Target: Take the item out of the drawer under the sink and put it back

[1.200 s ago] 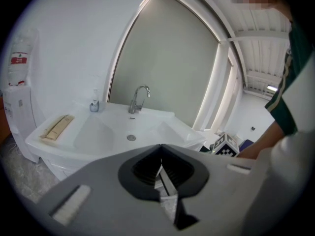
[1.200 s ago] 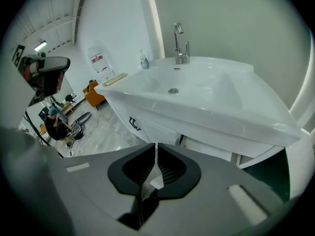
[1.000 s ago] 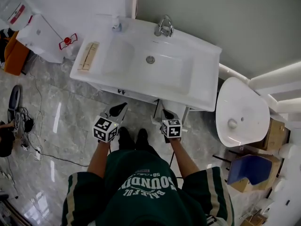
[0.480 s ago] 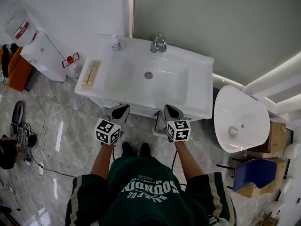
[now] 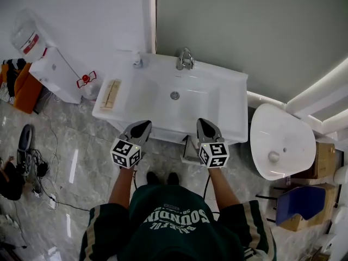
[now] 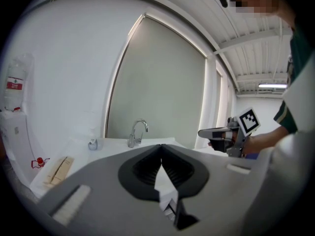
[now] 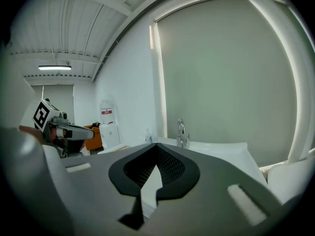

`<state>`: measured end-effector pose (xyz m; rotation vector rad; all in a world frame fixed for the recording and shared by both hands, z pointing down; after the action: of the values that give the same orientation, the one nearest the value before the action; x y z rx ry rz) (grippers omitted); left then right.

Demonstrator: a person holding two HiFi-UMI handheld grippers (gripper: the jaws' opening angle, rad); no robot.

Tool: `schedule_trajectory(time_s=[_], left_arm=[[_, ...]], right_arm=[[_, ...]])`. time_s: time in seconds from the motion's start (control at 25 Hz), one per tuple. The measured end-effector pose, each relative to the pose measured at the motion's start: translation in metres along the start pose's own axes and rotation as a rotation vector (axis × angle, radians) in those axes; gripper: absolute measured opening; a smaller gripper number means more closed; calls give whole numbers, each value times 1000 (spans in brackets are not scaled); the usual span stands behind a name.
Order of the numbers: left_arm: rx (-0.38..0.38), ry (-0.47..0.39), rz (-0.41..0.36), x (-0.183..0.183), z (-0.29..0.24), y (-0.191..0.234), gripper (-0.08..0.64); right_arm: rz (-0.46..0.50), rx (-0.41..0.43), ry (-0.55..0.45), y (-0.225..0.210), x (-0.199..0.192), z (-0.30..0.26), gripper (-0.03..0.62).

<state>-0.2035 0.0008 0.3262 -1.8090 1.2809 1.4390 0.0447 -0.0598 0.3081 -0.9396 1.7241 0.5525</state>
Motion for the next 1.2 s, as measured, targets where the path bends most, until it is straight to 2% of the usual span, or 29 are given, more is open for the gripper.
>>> schedule_trajectory(time_s=[0.36,1.2], left_arm=[[3,-10,-15,10,0,6,51],[-11,-13,0,6,-1,5,51]], right_arm=[[13,-30,-57,-2,11,6,2],[10,-17,-50,4,9,7,2]])
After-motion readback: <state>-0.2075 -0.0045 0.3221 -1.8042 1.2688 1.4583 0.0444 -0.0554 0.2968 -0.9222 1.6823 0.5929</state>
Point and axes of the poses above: the fingertips, and each gripper's own axes: z backward along the fingers, y to its left, x out of its top, the point moved 5 cm from there along z, backward along the fingers, and after that the axes turned 6 degrees about y, right-handed, at the moved point
